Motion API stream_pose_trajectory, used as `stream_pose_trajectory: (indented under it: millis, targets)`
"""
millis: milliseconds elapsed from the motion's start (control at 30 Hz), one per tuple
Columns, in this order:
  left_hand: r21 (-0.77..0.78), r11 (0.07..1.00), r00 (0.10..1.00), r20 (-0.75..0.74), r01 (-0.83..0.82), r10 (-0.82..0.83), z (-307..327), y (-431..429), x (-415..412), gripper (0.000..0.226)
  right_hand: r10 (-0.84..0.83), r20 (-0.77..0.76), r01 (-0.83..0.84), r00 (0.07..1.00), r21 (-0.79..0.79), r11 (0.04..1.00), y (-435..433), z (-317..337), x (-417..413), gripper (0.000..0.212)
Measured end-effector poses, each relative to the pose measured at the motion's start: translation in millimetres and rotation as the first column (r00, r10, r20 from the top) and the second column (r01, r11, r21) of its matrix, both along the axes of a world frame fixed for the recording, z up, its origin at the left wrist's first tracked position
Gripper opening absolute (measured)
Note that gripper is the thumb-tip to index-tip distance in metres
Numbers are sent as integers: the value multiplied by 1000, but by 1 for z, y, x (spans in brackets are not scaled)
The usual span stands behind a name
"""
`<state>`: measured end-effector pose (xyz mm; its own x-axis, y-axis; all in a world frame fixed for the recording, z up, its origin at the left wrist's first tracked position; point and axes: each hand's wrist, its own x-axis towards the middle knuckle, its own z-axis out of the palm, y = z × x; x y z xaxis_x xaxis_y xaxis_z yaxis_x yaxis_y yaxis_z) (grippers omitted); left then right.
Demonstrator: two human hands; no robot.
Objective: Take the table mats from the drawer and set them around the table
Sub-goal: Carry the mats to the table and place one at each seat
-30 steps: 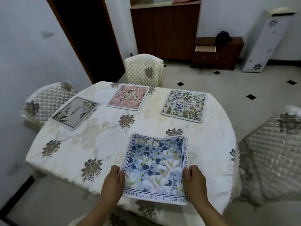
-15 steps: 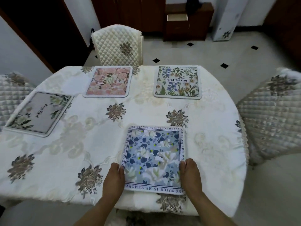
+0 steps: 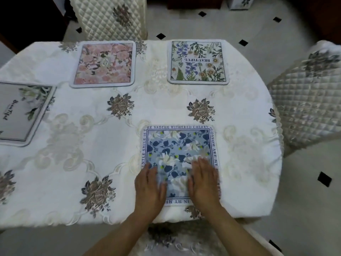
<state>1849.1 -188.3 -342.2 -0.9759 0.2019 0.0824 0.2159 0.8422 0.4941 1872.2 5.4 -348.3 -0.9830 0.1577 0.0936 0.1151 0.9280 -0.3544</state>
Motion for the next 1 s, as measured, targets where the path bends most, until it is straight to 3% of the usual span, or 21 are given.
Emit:
stream_pose_trajectory:
  millis: [67,167,533,733,867,1000]
  targets:
    - [-37,992,991,71,119,-116,-11,24,-1,52,148,121,-148,982,-5,989,-21,-10,0,54]
    - [-127,964,966,142,234,-216,-27,41,0,52,190,254,-207,948,40,978,-29,-22,1,58]
    - [-191,930,939,207,314,-274,-22,-9,10,73,267,271,-268,925,-35,963,57,-14,29,63]
    - [-125,950,948,185,285,-260,-12,43,-85,60,308,199,-307,930,-35,951,35,7,-80,56]
    - [-192,929,934,235,318,-271,-8,81,-157,62,277,344,-287,897,-21,958,18,16,-166,58]
    - [-302,875,915,262,379,-306,-20,73,-172,61,287,439,-324,851,8,946,20,9,-181,57]
